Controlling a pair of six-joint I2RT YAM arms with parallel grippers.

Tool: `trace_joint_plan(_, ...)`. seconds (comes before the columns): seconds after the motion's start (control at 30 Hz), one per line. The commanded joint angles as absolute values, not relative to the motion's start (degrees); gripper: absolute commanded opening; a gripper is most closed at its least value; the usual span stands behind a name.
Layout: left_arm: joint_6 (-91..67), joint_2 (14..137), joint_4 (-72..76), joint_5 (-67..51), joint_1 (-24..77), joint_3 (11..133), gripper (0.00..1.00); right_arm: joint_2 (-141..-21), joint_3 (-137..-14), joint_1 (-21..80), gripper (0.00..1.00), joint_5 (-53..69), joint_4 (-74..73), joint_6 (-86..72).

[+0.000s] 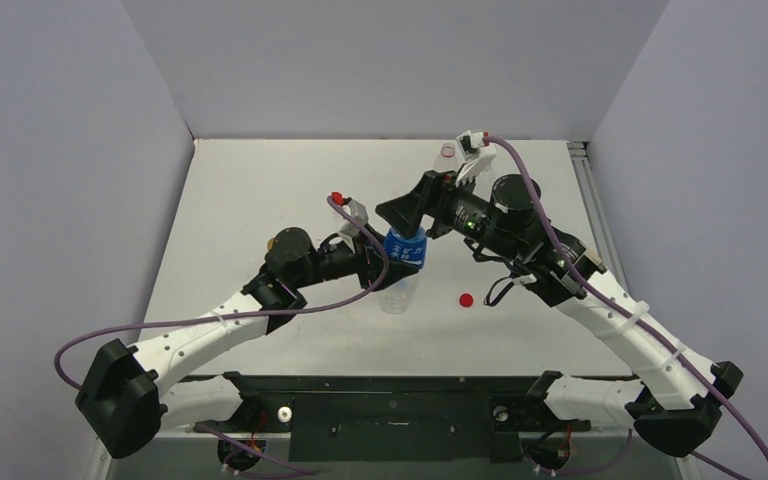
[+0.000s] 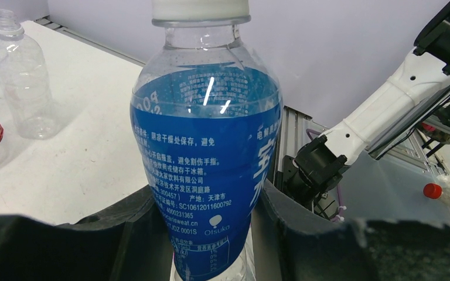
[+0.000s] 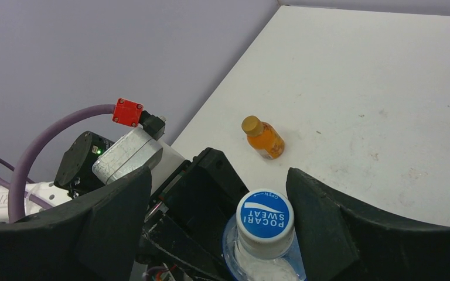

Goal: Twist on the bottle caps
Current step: Screw the bottle cap onto the plastic bottle.

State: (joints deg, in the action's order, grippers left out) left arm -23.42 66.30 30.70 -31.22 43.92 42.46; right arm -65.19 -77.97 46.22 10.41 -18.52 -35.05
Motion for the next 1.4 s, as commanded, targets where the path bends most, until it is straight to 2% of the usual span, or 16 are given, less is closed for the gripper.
trace_joint_plan(0.0, -24.8, 67.1, 33.0, -30.4, 42.5, 43.8, 0.0, -62.6, -77.7, 47.0, 0.8, 10.4, -17.0, -34.5)
trace_joint_plan(0.57, -24.2, 68.5, 32.3, -30.7, 41.3, 44.6, 0.0, -56.5, -75.0, 47.0, 0.8, 8.3, -20.0, -34.5)
trace_joint_plan(0.77, -23.9, 67.4, 31.7, -31.8, 41.1, 45.0, 0.0, -54.0, -74.9, 46.8, 0.8, 4.1, -23.4, -33.4)
trace_joint_plan(0.87, -24.0, 66.2, 31.7, -33.0, 41.2, 44.5, 0.0, -55.1, -75.8, 44.8, 0.8, 2.5, -25.2, -33.1)
trace_joint_plan(1.0, -24.9, 65.3, 32.5, -34.7, 41.2, 43.6, 0.0, -57.8, -76.3, 40.9, 0.8, 7.9, -22.4, -34.7)
trace_joint_plan(1.37, -27.2, 66.3, 33.8, -37.1, 42.1, 43.9, 0.0, -64.9, -79.2, 43.9, 0.81, 11.5, -17.2, -35.9)
